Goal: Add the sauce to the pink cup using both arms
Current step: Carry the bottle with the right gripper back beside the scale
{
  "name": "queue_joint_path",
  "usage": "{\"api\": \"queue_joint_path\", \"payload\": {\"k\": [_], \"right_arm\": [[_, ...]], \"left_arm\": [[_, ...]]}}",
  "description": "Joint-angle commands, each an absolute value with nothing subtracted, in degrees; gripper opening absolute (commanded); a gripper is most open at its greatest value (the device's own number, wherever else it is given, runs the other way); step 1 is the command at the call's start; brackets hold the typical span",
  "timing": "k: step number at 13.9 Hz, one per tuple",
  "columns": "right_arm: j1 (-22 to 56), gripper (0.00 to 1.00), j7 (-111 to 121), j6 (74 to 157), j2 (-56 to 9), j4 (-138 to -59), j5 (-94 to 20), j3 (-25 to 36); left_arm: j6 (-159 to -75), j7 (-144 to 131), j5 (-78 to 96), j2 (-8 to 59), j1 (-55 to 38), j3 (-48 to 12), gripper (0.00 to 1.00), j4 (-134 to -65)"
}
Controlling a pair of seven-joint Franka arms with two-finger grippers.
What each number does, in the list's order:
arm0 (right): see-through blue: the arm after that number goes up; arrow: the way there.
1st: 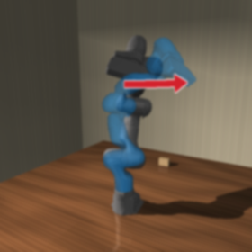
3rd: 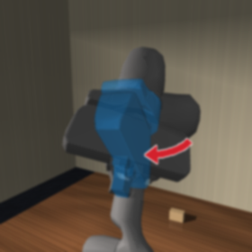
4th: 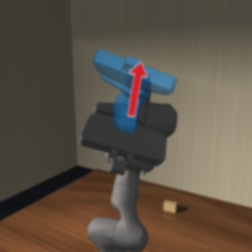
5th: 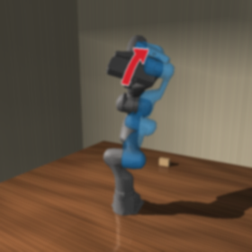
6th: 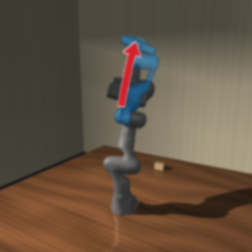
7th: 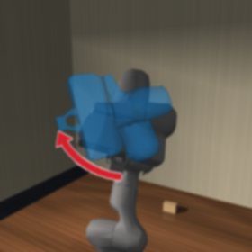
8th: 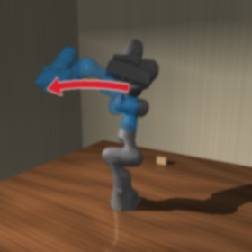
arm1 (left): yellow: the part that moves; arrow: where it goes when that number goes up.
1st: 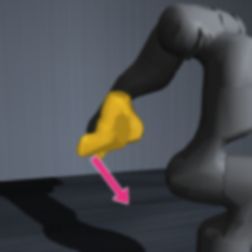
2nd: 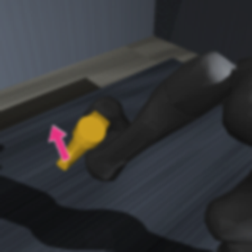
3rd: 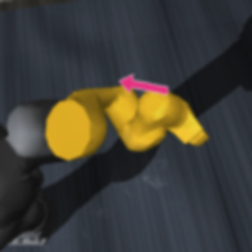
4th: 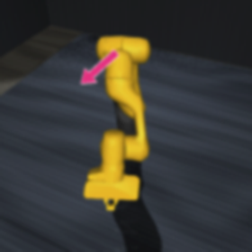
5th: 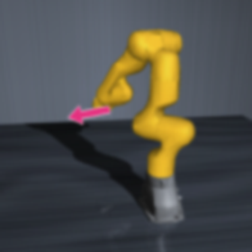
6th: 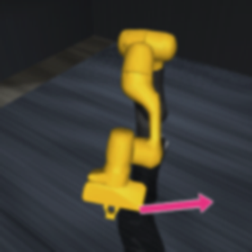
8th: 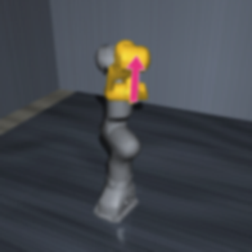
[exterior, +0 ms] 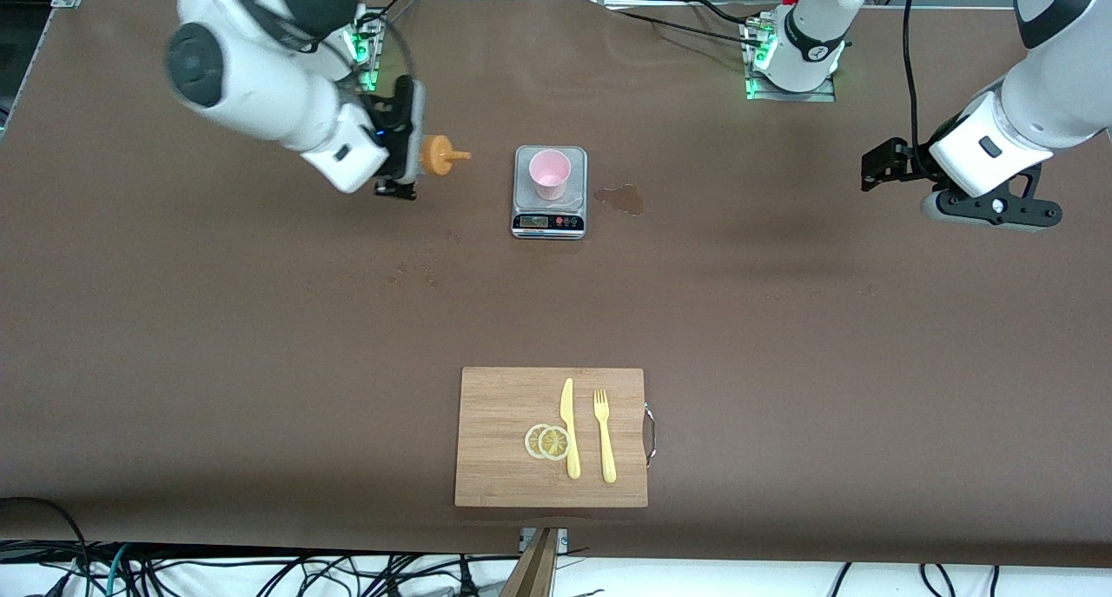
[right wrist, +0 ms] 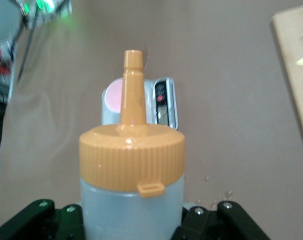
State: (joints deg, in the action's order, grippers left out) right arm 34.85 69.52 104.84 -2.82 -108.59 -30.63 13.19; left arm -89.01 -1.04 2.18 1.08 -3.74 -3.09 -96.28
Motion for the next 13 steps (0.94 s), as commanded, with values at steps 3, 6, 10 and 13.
{"api": "queue_joint_path", "payload": {"k": [3,6,10,13], "right_arm": [[23.6,0.00,89.2,103.2,-4.1,-109.2,-48.7,15.0],[19.5,0.00,104.3,97.8,-9.4,-109.2,-59.1,18.4],[14.2,0.00,123.3,89.0,-19.4,-109.0,-69.2,20.8],[12.6,0.00,132.3,83.5,-27.5,-108.9,-76.4,20.8]], "left_arm": [[-88.5,-0.4,3.4,0.9,-3.5,-3.0,1.00,-96.2],[-88.6,0.0,3.3,1.0,-3.4,-2.8,1.00,-96.2],[-88.6,0.1,3.3,1.0,-2.8,-2.8,1.00,-96.3],[-88.5,-0.1,3.4,1.0,-2.7,-2.9,1.00,-96.5]]}}
